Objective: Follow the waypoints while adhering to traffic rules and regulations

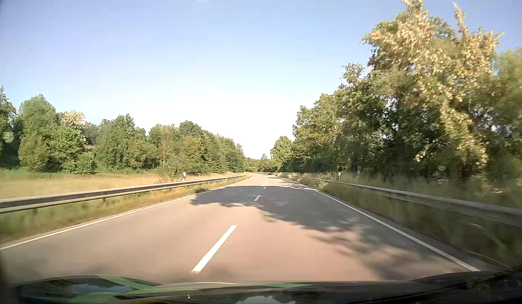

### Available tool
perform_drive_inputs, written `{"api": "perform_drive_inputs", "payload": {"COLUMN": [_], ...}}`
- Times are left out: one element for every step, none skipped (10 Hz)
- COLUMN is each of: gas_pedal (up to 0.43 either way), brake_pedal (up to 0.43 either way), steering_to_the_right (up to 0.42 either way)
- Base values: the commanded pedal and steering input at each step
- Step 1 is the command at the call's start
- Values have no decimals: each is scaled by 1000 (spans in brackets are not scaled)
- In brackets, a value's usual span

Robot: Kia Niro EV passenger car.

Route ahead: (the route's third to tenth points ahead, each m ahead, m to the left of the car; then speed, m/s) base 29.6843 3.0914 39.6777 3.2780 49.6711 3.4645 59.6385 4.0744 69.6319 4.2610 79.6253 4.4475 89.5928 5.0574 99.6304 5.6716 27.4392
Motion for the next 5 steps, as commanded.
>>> {"api": "perform_drive_inputs", "payload": {"gas_pedal": [248, 260, 268, 280, 287], "brake_pedal": [0, 0, 0, 0, 0], "steering_to_the_right": [-5, -5, -5, -5, -5]}}
